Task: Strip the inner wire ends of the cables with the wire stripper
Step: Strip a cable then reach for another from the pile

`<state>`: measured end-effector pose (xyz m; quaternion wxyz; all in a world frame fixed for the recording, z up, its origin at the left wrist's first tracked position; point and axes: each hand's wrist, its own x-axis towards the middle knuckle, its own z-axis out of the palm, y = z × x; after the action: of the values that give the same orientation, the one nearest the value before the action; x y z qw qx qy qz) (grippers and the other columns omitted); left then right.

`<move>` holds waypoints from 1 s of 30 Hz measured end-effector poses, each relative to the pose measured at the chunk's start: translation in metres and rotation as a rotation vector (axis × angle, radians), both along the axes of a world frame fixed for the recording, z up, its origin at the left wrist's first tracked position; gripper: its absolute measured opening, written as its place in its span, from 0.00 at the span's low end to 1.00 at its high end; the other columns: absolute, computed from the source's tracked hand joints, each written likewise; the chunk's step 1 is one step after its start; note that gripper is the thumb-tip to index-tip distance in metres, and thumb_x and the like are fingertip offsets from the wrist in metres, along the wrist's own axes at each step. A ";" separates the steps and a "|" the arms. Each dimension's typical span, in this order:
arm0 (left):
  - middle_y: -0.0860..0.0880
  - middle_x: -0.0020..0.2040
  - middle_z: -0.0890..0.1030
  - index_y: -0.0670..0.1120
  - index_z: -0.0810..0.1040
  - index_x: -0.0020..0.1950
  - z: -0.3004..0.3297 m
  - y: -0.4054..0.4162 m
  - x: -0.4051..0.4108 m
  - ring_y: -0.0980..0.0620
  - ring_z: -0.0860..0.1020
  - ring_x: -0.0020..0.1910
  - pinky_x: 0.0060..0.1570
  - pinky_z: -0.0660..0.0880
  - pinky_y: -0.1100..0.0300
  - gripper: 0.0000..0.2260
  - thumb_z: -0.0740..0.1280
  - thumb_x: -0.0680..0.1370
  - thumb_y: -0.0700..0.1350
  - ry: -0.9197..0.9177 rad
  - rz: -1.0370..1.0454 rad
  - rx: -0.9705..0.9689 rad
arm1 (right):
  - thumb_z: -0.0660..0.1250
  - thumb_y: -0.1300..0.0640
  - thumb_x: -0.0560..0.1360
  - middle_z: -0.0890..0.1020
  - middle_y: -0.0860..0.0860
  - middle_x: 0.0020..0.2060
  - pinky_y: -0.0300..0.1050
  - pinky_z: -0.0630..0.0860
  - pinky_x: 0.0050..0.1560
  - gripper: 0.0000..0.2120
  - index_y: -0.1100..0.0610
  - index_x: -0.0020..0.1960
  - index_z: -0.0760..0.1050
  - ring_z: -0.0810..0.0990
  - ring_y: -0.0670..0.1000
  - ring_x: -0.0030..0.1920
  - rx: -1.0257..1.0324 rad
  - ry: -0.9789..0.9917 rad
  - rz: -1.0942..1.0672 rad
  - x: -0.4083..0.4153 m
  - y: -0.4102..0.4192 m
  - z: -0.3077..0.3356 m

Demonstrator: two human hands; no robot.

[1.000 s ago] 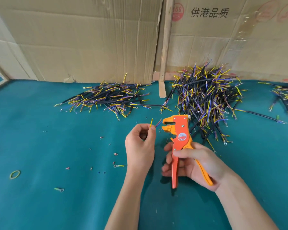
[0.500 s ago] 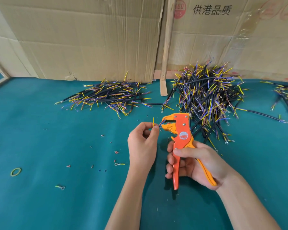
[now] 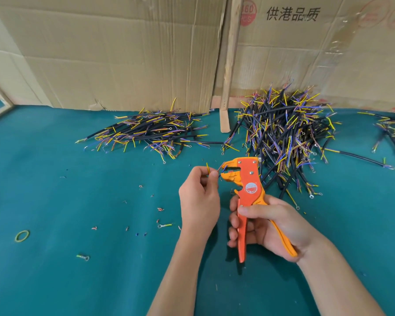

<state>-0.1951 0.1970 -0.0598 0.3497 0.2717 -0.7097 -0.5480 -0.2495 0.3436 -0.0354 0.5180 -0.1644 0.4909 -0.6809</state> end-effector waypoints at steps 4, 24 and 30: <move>0.54 0.37 0.80 0.47 0.78 0.46 -0.001 -0.001 0.002 0.56 0.77 0.36 0.37 0.71 0.71 0.06 0.66 0.82 0.42 0.005 0.008 -0.052 | 0.75 0.59 0.70 0.77 0.63 0.38 0.59 0.80 0.40 0.12 0.62 0.50 0.77 0.78 0.62 0.35 -0.013 0.002 -0.021 -0.002 0.003 0.002; 0.53 0.34 0.80 0.45 0.79 0.45 0.003 -0.001 0.011 0.62 0.78 0.34 0.35 0.68 0.74 0.05 0.68 0.81 0.39 0.024 0.007 -0.134 | 0.76 0.57 0.68 0.76 0.63 0.39 0.59 0.80 0.42 0.16 0.64 0.52 0.77 0.78 0.62 0.37 0.023 -0.020 0.064 -0.016 0.018 0.000; 0.54 0.34 0.80 0.46 0.79 0.45 0.001 -0.002 0.011 0.60 0.79 0.34 0.36 0.69 0.74 0.05 0.68 0.80 0.39 0.013 -0.023 -0.139 | 0.80 0.58 0.67 0.75 0.62 0.37 0.57 0.79 0.39 0.19 0.63 0.51 0.76 0.77 0.61 0.35 -0.004 0.007 0.115 -0.017 0.019 -0.002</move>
<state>-0.1846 0.1954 -0.0585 0.3661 0.2349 -0.7469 -0.5029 -0.2661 0.3629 -0.0372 0.5543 -0.1958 0.4809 -0.6505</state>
